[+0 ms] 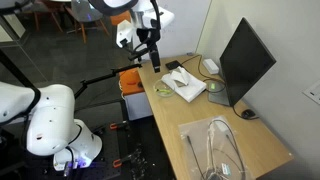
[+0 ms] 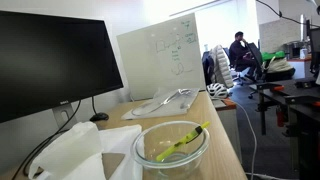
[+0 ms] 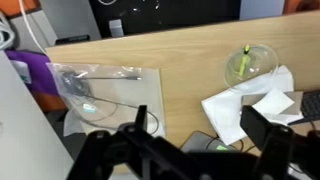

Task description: Pick up the marker from the bowl and place it on the table

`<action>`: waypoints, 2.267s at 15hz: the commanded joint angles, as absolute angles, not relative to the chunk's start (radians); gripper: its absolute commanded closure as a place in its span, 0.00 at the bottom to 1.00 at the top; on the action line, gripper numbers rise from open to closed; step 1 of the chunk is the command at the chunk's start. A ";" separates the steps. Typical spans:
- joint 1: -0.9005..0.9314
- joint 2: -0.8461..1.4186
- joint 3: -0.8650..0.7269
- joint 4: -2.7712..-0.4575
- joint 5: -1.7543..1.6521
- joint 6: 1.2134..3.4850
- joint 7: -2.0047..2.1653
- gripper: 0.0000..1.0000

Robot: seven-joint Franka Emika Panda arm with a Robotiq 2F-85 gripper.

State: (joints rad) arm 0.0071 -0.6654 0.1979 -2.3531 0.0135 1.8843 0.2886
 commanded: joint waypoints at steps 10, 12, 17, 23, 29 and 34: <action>0.031 -0.573 0.197 -2.329 0.037 1.884 0.300 0.00; 0.050 -0.484 0.195 -2.310 0.068 1.875 0.294 0.00; 0.112 -0.222 0.220 -2.268 0.094 1.940 0.271 0.00; 0.190 0.083 0.241 -2.148 0.064 1.987 0.263 0.00; 0.244 0.314 0.215 -2.013 -0.061 2.059 0.289 0.00; 0.303 0.477 0.187 -1.899 -0.108 2.111 0.309 0.00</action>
State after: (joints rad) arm 0.2629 0.4088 0.2132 -1.9734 -0.0871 2.1169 0.2823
